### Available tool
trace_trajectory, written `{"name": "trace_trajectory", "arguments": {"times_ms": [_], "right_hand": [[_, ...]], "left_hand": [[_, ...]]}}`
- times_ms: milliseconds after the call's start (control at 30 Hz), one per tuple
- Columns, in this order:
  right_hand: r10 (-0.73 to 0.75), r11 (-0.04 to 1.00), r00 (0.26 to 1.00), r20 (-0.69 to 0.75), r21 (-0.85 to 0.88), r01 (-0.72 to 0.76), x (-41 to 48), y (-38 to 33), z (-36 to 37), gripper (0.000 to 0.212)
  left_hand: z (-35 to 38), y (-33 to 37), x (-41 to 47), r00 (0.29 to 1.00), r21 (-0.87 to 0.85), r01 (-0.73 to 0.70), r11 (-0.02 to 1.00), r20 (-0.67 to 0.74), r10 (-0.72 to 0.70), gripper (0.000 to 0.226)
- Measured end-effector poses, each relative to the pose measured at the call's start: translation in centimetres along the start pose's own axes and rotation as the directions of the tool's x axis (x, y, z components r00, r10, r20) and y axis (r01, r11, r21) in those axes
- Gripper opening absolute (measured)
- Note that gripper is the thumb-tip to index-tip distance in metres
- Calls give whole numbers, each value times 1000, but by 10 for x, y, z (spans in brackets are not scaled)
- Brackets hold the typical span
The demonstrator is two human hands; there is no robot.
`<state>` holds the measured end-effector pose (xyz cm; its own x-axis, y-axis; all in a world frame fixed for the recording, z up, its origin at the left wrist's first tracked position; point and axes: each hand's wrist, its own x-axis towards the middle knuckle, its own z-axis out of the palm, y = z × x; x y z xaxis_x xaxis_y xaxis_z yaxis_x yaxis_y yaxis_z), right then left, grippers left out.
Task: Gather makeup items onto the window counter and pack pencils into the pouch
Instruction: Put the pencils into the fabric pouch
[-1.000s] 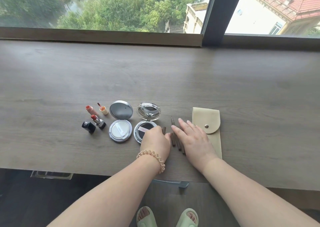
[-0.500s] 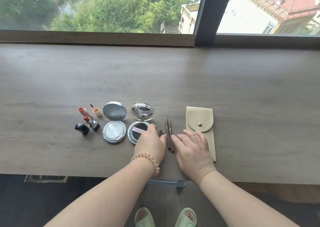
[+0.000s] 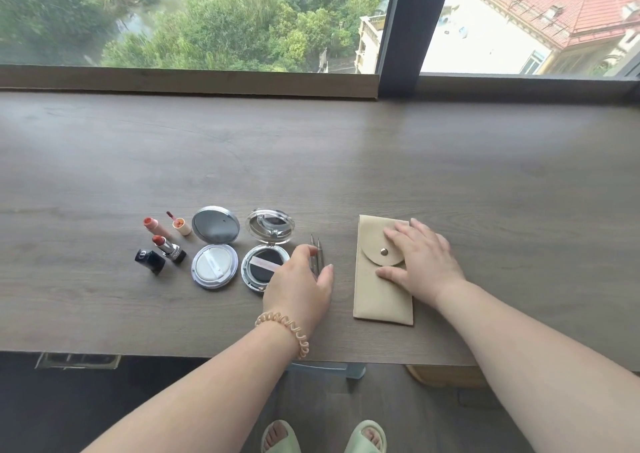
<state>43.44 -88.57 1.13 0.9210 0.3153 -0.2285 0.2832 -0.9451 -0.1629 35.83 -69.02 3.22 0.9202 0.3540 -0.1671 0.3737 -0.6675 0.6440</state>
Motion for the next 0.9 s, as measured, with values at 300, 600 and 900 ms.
{"name": "trace_trajectory", "arguments": {"times_ms": [300, 600, 900], "right_hand": [[-383, 889, 873, -302, -378, 259, 11, 8, 9, 23], [-475, 879, 497, -726, -365, 307, -24, -3, -54, 24], [-426, 867, 587, -689, -124, 483, -60, -35, -106, 21]], "left_hand": [[6, 18, -10, 999, -99, -52, 994, -16, 50, 28], [-37, 70, -15, 866, -708, 405, 579, 500, 5, 56], [-80, 92, -29, 751, -776, 394, 492, 580, 315, 38]]}}
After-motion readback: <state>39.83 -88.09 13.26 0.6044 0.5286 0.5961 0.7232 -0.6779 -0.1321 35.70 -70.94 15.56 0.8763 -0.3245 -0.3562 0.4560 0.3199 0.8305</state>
